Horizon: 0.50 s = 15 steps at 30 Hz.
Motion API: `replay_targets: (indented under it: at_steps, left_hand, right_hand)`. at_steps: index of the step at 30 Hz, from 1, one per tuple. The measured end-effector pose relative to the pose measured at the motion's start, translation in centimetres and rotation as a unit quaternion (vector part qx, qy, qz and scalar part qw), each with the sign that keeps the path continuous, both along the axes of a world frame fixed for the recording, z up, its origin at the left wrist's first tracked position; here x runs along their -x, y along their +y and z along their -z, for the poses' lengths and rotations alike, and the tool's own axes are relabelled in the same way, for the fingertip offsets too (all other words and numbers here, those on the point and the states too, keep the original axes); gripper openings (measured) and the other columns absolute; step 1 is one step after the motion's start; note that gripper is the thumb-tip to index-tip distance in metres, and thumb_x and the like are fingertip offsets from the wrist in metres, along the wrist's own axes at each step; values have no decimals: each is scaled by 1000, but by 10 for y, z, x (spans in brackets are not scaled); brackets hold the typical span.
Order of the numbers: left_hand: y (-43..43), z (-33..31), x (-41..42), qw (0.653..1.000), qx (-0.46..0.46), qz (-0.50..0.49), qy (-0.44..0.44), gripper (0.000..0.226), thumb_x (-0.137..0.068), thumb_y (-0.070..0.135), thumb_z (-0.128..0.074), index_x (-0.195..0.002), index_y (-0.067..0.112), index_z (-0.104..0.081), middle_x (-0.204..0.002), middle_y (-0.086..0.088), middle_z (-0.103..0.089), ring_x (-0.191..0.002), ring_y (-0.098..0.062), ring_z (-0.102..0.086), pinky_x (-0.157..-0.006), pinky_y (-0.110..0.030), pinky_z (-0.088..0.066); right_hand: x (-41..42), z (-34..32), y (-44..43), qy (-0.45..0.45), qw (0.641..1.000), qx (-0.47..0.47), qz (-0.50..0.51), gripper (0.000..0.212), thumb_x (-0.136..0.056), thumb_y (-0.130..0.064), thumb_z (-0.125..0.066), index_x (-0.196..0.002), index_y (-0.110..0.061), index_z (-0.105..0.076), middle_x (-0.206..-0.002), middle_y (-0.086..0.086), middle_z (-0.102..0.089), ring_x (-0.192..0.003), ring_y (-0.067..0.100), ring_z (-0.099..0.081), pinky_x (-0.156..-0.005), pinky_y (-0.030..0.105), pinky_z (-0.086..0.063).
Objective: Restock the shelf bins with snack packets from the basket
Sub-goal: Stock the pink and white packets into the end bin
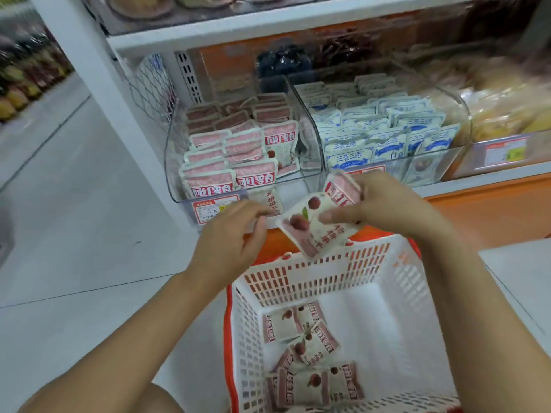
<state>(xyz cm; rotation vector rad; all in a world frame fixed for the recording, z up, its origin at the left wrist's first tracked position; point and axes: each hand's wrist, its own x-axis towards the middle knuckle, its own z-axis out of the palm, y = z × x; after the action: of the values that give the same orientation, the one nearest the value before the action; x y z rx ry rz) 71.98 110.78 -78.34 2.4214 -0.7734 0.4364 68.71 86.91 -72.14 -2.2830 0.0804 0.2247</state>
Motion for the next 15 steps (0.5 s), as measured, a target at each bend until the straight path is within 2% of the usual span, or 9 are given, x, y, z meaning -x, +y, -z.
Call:
replay_targets:
  at_steps: [2,4,8,10,12,15]
  left_hand:
    - [3,-13,-6,999,36,-20,-3,34,-95,30,-40,-117,18,-63,-109,11,-58,-101,2,-48,-83,-9,-37]
    - [4,-20,-12,998,51,-32,-16,33,-96,24,-43,-124,17,-59,-115,10,-56,-106,2,-44,-87,-6,-32]
    - [6,-18,-25,997,-7,-72,26,43,-97,23,-47,-140,17,-44,-138,1,-48,-127,-12,-39,-103,-22,-28]
    - [7,-16,-27,996,-27,-75,37,46,-97,24,-47,-142,19,-40,-142,0,-44,-131,-13,-35,-108,-27,-28]
    - [7,-18,-26,996,-20,-74,43,47,-97,24,-47,-143,19,-39,-143,1,-43,-132,-13,-34,-108,-28,-27]
    - [9,-18,-25,997,-16,-68,40,46,-96,24,-49,-142,20,-41,-142,2,-45,-132,-11,-34,-107,-26,-26]
  right_hand:
    - [-5,-30,7,-58,997,5,40,36,-73,-31,-81,-73,0,-63,-70,9,-70,-58,22,-63,-57,32,-49]
    - [-20,-48,15,-110,990,50,74,30,-75,-29,-79,-70,-5,-62,-71,6,-68,-59,12,-62,-52,26,-47]
    - [-68,-68,40,-182,956,211,93,24,-81,-26,-71,-82,-5,-60,-81,11,-60,-87,32,-63,-62,32,-39]
    - [-94,-74,56,-190,933,297,77,13,-87,-15,-61,-96,-6,-61,-99,15,-62,-100,35,-61,-71,34,-42]
    - [-117,-75,70,-176,916,356,52,25,-90,-8,-53,-113,-3,-59,-118,18,-60,-109,36,-58,-82,39,-45]
    - [-145,-65,84,-128,907,400,0,32,-89,-4,-53,-121,-1,-56,-125,18,-58,-113,34,-57,-84,38,-45]
